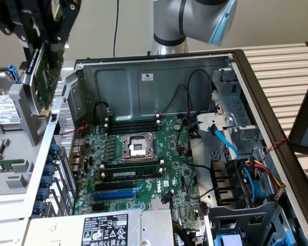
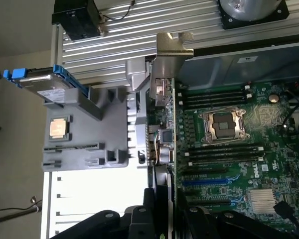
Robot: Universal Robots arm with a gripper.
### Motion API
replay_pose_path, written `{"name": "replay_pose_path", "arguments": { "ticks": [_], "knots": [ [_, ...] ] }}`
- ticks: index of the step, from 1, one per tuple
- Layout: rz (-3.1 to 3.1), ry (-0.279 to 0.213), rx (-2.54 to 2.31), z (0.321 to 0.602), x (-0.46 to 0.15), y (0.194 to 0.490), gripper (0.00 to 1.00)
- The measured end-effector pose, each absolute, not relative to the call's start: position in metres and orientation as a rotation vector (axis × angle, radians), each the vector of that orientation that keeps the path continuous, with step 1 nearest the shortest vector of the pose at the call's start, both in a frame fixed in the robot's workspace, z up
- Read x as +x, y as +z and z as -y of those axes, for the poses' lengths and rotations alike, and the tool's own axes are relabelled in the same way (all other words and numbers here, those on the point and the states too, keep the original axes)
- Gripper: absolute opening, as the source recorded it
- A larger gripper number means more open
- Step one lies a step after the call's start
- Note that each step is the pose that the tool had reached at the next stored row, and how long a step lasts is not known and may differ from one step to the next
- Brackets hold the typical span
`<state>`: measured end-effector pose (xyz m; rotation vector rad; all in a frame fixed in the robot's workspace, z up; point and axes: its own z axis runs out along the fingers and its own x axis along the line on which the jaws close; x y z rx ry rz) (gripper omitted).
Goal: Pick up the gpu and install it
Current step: 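Pick up the gpu and move the gpu toward the slot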
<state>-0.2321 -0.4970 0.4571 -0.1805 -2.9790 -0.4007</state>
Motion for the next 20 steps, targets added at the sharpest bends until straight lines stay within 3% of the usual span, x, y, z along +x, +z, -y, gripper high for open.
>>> {"name": "replay_pose_path", "arguments": {
  "ticks": [20],
  "knots": [
    [2.959, -0.393, -0.182, 0.517, -0.148, 0.460, 0.27]
  ]
}}
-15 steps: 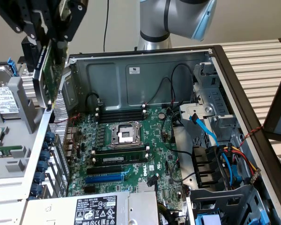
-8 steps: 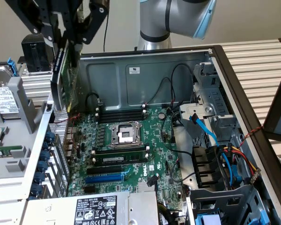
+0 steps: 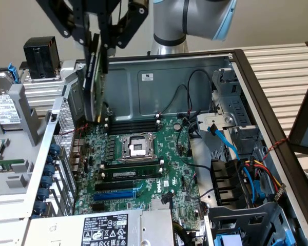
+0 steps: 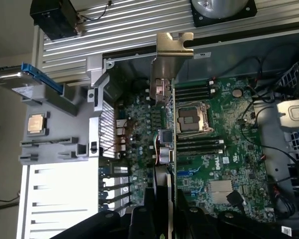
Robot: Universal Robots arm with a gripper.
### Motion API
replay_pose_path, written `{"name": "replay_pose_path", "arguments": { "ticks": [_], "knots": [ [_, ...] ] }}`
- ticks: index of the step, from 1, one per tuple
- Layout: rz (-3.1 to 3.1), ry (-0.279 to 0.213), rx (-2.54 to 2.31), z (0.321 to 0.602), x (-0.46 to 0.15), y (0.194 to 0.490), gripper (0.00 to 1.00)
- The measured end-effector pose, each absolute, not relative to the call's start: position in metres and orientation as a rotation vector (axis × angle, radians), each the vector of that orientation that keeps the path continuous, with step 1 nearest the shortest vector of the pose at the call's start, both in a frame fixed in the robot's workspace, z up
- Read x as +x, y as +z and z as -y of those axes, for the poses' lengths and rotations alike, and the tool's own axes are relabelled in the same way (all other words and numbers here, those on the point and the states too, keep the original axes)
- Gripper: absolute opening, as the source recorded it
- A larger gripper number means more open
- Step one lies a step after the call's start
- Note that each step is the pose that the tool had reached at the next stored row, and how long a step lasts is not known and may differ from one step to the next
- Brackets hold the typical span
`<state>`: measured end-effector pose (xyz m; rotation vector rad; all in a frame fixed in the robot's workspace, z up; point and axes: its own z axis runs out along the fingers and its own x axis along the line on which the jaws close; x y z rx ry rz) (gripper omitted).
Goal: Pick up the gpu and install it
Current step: 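Pick up the gpu and move the gpu toward the slot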
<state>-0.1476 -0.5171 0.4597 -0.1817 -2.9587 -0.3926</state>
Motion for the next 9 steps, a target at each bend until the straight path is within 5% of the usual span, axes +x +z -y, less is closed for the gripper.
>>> {"name": "replay_pose_path", "arguments": {
  "ticks": [9],
  "knots": [
    [2.962, -0.371, -0.183, 0.494, -0.129, 0.459, 0.27]
  ]
}}
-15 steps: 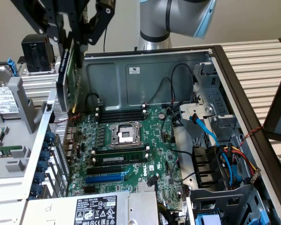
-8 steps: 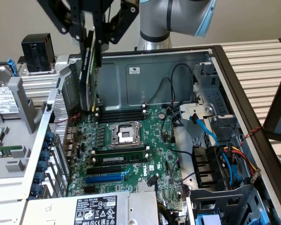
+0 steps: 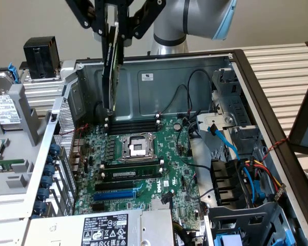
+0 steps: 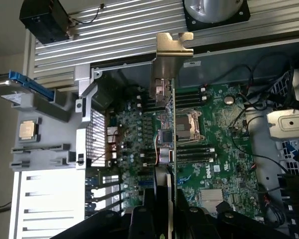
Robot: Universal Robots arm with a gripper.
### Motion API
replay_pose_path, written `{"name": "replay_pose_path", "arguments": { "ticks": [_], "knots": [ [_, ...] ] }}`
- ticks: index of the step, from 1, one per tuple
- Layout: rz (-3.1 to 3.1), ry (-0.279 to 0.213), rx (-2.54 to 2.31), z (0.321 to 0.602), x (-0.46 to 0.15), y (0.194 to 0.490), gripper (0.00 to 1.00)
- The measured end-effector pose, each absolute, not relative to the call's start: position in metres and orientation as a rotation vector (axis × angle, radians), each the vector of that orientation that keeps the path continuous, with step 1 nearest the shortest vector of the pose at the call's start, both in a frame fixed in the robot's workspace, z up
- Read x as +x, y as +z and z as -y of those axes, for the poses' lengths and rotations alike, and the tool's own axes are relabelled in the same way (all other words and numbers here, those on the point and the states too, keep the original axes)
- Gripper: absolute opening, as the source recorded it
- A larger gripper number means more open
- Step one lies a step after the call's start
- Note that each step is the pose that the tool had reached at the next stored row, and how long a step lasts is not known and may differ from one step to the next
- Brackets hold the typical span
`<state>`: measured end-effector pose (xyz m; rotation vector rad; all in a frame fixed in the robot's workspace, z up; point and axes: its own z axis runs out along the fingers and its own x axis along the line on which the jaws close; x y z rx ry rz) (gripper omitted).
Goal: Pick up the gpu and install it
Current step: 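Pick up the gpu and move the gpu toward the slot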
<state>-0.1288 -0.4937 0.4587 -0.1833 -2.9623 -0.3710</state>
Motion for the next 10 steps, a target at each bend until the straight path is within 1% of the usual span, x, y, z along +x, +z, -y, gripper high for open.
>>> {"name": "replay_pose_path", "arguments": {
  "ticks": [6, 10],
  "knots": [
    [2.963, -0.366, -0.184, 0.491, -0.103, 0.458, 0.27],
    [2.965, -0.352, -0.185, 0.482, -0.093, 0.457, 0.27]
  ]
}}
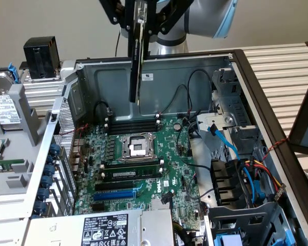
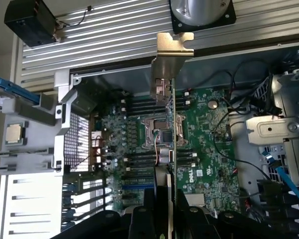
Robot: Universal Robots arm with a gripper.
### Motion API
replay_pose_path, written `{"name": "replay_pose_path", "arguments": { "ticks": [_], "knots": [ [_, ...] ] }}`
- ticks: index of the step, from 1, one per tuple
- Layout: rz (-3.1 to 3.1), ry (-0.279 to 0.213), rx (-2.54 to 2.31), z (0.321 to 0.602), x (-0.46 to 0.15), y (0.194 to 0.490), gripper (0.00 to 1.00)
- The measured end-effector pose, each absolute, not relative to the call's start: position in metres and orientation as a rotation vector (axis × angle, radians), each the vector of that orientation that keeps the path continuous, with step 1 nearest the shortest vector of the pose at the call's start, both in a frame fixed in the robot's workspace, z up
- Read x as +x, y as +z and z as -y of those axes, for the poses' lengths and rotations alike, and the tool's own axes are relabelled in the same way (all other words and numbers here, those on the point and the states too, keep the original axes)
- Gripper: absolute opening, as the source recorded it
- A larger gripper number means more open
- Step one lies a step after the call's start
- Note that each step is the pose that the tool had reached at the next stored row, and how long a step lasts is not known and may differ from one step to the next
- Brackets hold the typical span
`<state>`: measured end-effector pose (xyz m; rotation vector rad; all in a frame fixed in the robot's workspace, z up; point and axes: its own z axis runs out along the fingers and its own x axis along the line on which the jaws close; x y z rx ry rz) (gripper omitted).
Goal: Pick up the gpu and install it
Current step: 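Pick up the gpu and move the gpu toward the slot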
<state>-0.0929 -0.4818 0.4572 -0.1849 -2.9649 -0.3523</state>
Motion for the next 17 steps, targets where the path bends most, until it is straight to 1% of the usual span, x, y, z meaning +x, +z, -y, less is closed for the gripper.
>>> {"name": "replay_pose_path", "arguments": {
  "ticks": [6, 17],
  "knots": [
    [2.973, -0.326, -0.186, 0.460, -0.092, 0.457, 0.27],
    [3.000, -0.320, -0.171, 0.444, -0.092, 0.456, 0.27]
  ]
}}
